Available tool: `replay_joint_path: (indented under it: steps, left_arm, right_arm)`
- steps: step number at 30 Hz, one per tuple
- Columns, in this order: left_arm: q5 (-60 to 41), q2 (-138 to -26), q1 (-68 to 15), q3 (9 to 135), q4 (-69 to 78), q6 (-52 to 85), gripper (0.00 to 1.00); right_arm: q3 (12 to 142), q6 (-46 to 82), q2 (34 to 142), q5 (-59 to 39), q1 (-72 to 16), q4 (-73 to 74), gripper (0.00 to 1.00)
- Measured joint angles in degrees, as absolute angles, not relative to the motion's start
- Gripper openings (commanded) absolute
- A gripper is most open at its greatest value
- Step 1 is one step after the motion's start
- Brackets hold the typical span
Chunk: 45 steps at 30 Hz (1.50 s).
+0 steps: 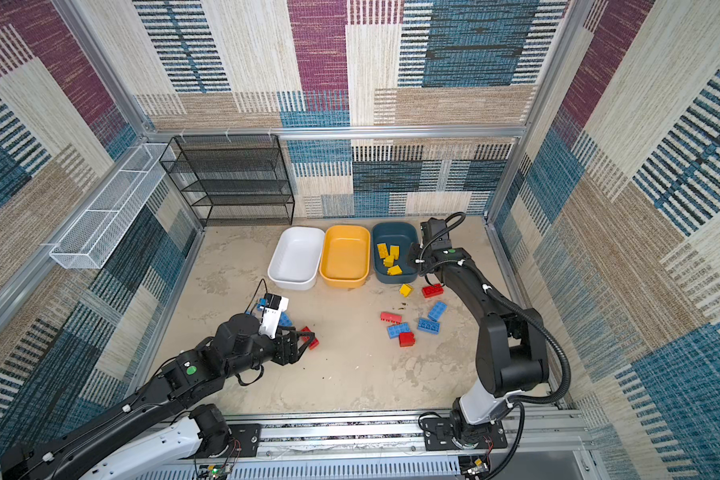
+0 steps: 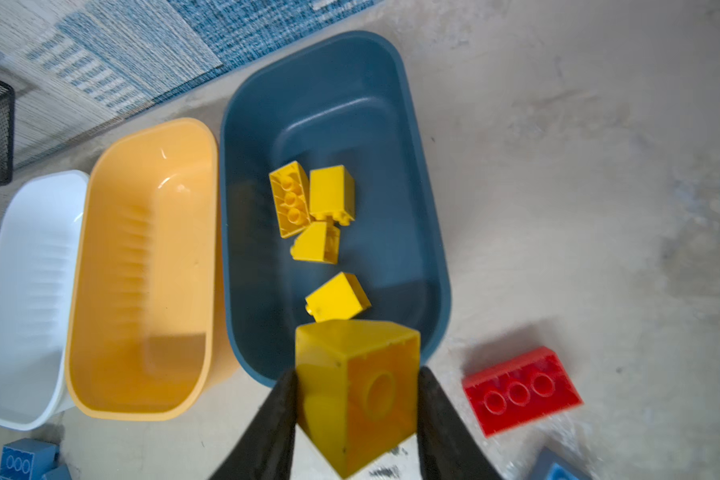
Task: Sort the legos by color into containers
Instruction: 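Carry the yellow brick into the teal tub and open the right gripper, then lower the right gripper onto a yellow brick beside the teal tub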
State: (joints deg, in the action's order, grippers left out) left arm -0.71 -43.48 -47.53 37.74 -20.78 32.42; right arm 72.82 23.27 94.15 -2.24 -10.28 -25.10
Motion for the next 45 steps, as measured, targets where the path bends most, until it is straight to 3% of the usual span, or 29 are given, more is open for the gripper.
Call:
replay_joint_path:
  steps: [6,18,26,31,45]
  left_arm:
    - [1.6,-42.2,-47.5,48.6,-30.7,33.2,0.74]
    - [7.2,-54.6,-47.0,71.0,-48.6,34.5,0.73]
    - [8.5,-61.3,-47.0,76.8,-54.7,33.4,0.73]
    - [8.4,-66.7,-47.2,76.8,-54.4,32.3,0.73]
    - [7.6,-72.5,-46.8,79.3,-47.3,23.9,0.75]
  right_arm:
    - [74.5,23.6,100.9,-5.0,-12.2,-17.1,0.29]
    - [72.7,25.0,108.6,-9.2,-13.1,-0.8,0.37]
    - [71.9,25.4,110.3,-13.8,-13.1,3.7,0.64]
    - [71.6,25.0,108.1,-14.2,-13.2,4.0,0.73]
    - [67.3,20.7,90.1,-11.8,-13.4,-2.7,0.76]
